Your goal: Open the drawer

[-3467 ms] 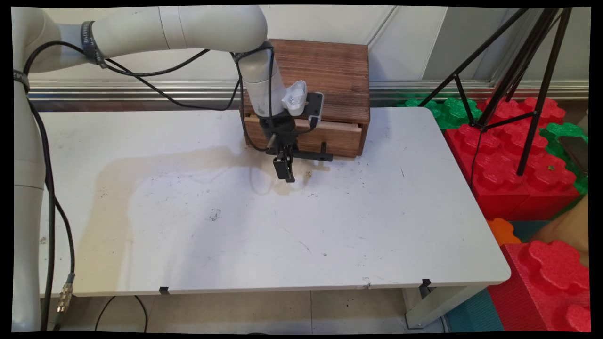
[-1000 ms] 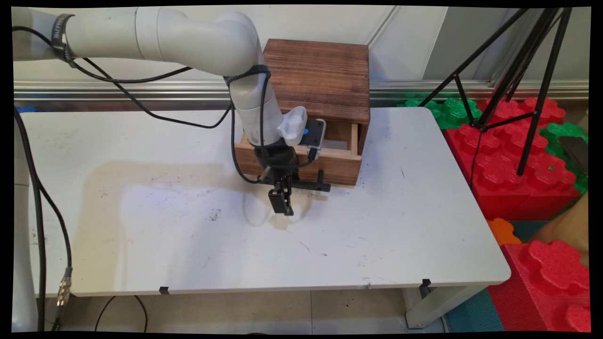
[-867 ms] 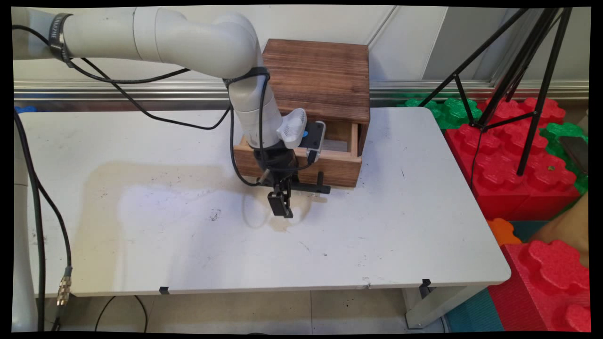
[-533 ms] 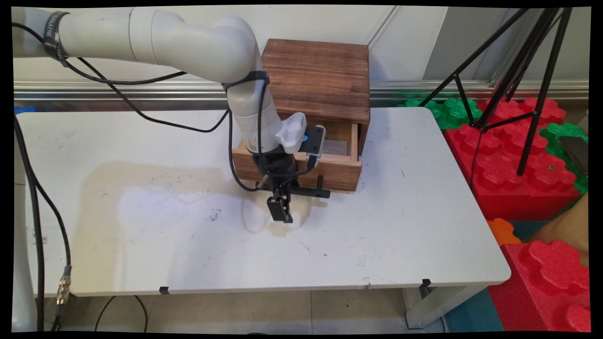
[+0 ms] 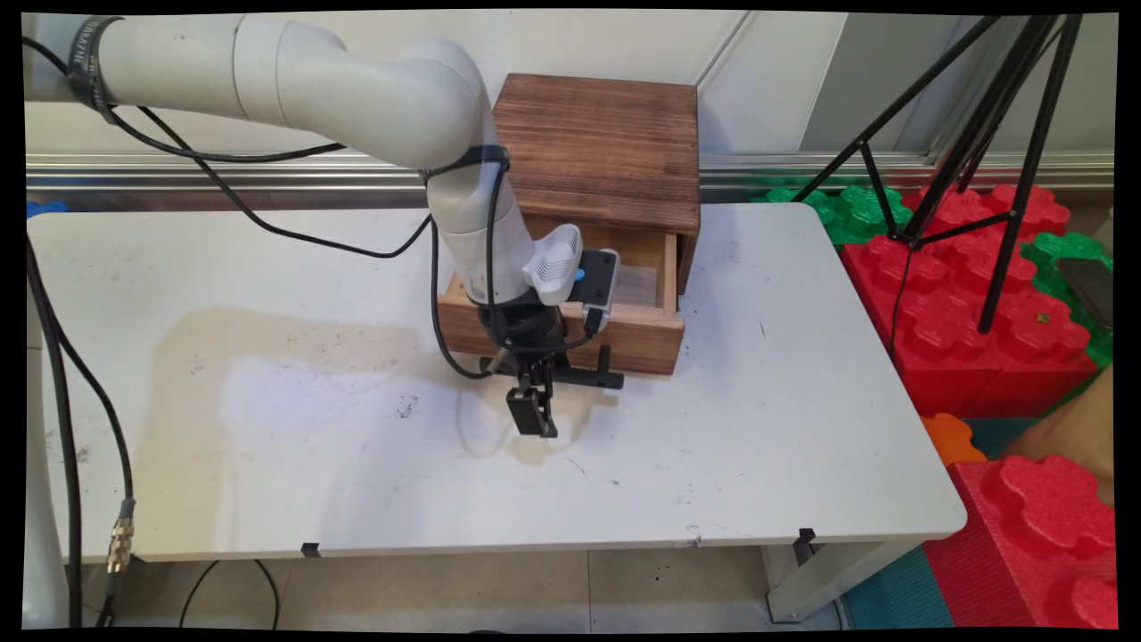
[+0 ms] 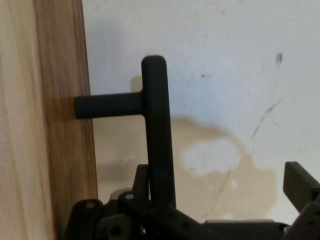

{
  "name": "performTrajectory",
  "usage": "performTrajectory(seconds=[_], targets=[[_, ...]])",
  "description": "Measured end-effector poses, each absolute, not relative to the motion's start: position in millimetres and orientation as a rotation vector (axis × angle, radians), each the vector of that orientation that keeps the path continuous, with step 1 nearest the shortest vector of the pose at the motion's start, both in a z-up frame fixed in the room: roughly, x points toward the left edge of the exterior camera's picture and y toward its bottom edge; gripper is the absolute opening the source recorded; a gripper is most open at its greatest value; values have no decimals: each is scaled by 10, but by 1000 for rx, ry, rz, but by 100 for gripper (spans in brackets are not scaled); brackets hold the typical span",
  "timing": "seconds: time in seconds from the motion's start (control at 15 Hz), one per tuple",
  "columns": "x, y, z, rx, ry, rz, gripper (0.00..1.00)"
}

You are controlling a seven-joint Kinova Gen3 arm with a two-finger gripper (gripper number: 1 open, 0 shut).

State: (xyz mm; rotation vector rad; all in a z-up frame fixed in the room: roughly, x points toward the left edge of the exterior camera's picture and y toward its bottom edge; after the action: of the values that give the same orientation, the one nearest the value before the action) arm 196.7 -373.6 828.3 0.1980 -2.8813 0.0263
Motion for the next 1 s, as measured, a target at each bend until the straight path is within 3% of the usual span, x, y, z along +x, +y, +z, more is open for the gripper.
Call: performTrajectory(seconds=[1.0], targets=[[1867, -3416, 8326, 195, -2865, 5, 100]])
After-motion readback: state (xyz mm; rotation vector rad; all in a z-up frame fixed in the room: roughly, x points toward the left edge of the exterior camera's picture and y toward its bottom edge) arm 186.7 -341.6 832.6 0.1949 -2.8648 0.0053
